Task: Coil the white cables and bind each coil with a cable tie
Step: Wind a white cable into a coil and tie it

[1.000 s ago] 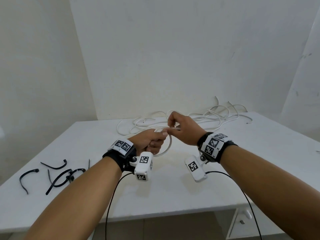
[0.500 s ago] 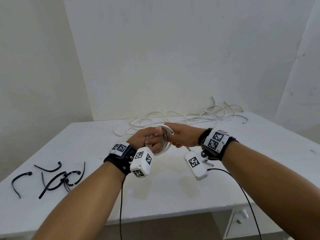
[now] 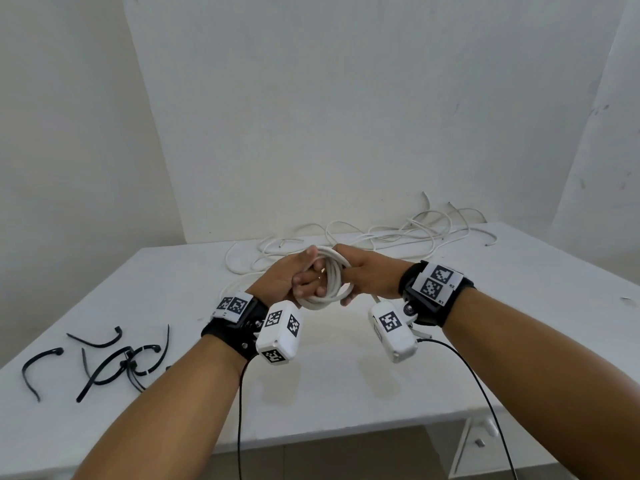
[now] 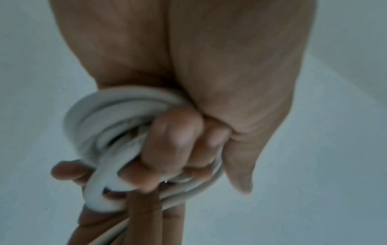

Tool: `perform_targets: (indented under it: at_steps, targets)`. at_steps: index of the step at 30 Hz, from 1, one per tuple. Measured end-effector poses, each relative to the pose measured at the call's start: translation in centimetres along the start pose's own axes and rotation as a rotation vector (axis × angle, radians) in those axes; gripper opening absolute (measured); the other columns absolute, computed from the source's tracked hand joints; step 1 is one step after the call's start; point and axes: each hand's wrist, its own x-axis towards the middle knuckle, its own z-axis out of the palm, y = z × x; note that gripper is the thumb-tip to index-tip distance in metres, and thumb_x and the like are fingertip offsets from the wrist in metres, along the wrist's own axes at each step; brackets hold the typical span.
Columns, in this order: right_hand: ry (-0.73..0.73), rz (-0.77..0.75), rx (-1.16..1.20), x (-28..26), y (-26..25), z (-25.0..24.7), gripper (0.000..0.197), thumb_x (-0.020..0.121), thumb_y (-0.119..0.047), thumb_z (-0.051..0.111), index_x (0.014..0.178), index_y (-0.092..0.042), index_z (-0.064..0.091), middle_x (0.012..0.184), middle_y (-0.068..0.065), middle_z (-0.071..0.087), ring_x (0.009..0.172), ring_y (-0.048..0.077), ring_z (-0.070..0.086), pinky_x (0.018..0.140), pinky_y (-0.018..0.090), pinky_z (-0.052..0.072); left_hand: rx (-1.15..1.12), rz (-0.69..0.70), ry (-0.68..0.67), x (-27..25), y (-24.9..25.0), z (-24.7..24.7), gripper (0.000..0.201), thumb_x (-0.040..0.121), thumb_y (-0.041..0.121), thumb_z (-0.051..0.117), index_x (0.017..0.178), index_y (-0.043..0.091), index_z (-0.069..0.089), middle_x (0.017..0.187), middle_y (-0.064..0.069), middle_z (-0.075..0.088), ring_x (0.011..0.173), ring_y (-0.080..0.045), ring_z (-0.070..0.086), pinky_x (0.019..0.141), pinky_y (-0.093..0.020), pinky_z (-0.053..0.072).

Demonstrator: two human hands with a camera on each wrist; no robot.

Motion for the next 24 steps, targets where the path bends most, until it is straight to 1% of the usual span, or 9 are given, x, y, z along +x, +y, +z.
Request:
perform_targets:
  at_steps: [3, 6, 7, 9, 12, 15, 18, 21, 24]
  targets:
    - [0.007, 0.006, -0.02, -0.1, -0.4, 0.0, 0.025, 0.099, -0.015, 0.052, 0.124, -0.009, 0.054, 0.111, 0.011, 0.06, 0.099, 0.028, 0.063, 0.058, 0.041, 0.059, -0.074, -0.005, 0.047, -0.1, 0.2, 0.4, 0.047, 0.098, 0.044, 0.041, 0.064, 0.013, 0.051, 0.036, 0.01, 0.026, 0.028, -0.005, 0.026, 0.046, -0.023, 0.045]
    - [0.094, -0.085, -0.179, -0.2, -0.4, -0.2, 0.019, 0.098, -0.018, 0.056, 0.117, -0.014, 0.059, 0.079, -0.002, 0.066, 0.061, 0.019, 0.066, 0.039, 0.029, 0.048, -0.096, 0.008, 0.146, -0.4, 0.5, 0.6, 0.042, 0.091, 0.042, 0.049, 0.06, 0.013, 0.046, 0.035, 0.008, 0.024, 0.027, -0.006, 0.022, 0.043, -0.023, 0.041]
    - [0.141, -0.101, -0.191, -0.2, -0.4, -0.3, 0.017, 0.097, -0.018, 0.059, 0.114, -0.015, 0.06, 0.064, -0.007, 0.063, 0.045, 0.016, 0.059, 0.036, 0.026, 0.043, -0.092, 0.017, 0.17, -0.5, 0.6, 0.9, 0.041, 0.09, 0.042, 0.052, 0.061, 0.013, 0.044, 0.036, 0.008, 0.023, 0.027, -0.007, 0.022, 0.042, -0.023, 0.04]
    - [0.193, -0.13, -0.125, -0.2, -0.3, -0.6, 0.017, 0.095, -0.015, 0.063, 0.112, -0.014, 0.061, 0.051, -0.008, 0.056, 0.032, 0.013, 0.044, 0.035, 0.021, 0.035, -0.086, 0.043, 0.193, -0.5, 0.8, 1.2, 0.04, 0.09, 0.04, 0.053, 0.061, 0.014, 0.043, 0.036, 0.008, 0.023, 0.027, -0.007, 0.021, 0.042, -0.022, 0.038]
    - [0.175, -0.179, 0.108, -0.5, -0.4, -1.1, 0.023, 0.092, -0.008, 0.067, 0.114, -0.011, 0.061, 0.063, -0.005, 0.061, 0.036, 0.015, 0.036, 0.038, 0.019, 0.028, -0.089, 0.069, 0.193, -0.5, 1.3, 1.9, 0.04, 0.087, 0.04, 0.056, 0.06, 0.014, 0.043, 0.037, 0.008, 0.023, 0.027, -0.007, 0.021, 0.041, -0.023, 0.038]
    - [0.137, -0.195, 0.315, -0.6, 0.2, -1.7, 0.019, 0.091, -0.005, 0.066, 0.109, -0.009, 0.065, 0.06, 0.002, 0.047, 0.043, 0.013, 0.028, 0.044, 0.019, 0.023, -0.114, 0.117, 0.206, -0.7, 1.9, 1.8, 0.039, 0.087, 0.04, 0.056, 0.059, 0.016, 0.043, 0.037, 0.008, 0.023, 0.028, -0.006, 0.021, 0.04, -0.022, 0.036]
    - [0.264, -0.171, 0.436, -0.3, 1.5, -2.5, 0.01, 0.093, -0.002, 0.062, 0.101, -0.004, 0.068, 0.063, 0.006, 0.042, 0.045, 0.01, 0.028, 0.044, 0.018, 0.026, -0.139, 0.146, 0.232, -0.9, 2.4, 1.1, 0.041, 0.091, 0.04, 0.055, 0.06, 0.016, 0.042, 0.037, 0.008, 0.023, 0.028, -0.006, 0.022, 0.04, -0.022, 0.035]
    - [0.434, -0.098, 0.257, 0.2, 2.1, -1.6, 0.008, 0.093, -0.009, 0.065, 0.088, -0.008, 0.071, 0.065, 0.002, 0.06, 0.047, 0.012, 0.041, 0.045, 0.022, 0.035, -0.163, 0.165, 0.239, -0.7, 2.1, 1.8, 0.04, 0.09, 0.041, 0.055, 0.063, 0.016, 0.041, 0.039, 0.008, 0.023, 0.029, -0.006, 0.021, 0.041, -0.022, 0.035]
    - [0.458, -0.037, -0.073, 0.6, 1.4, -0.1, 0.024, 0.095, -0.014, 0.057, 0.072, -0.011, 0.066, 0.056, -0.003, 0.062, 0.041, 0.011, 0.048, 0.044, 0.024, 0.041, -0.273, 0.201, 0.249, 0.4, 1.8, 3.1, 0.044, 0.089, 0.052, 0.05, 0.067, 0.015, 0.042, 0.042, 0.008, 0.026, 0.032, -0.007, 0.025, 0.045, -0.022, 0.04]
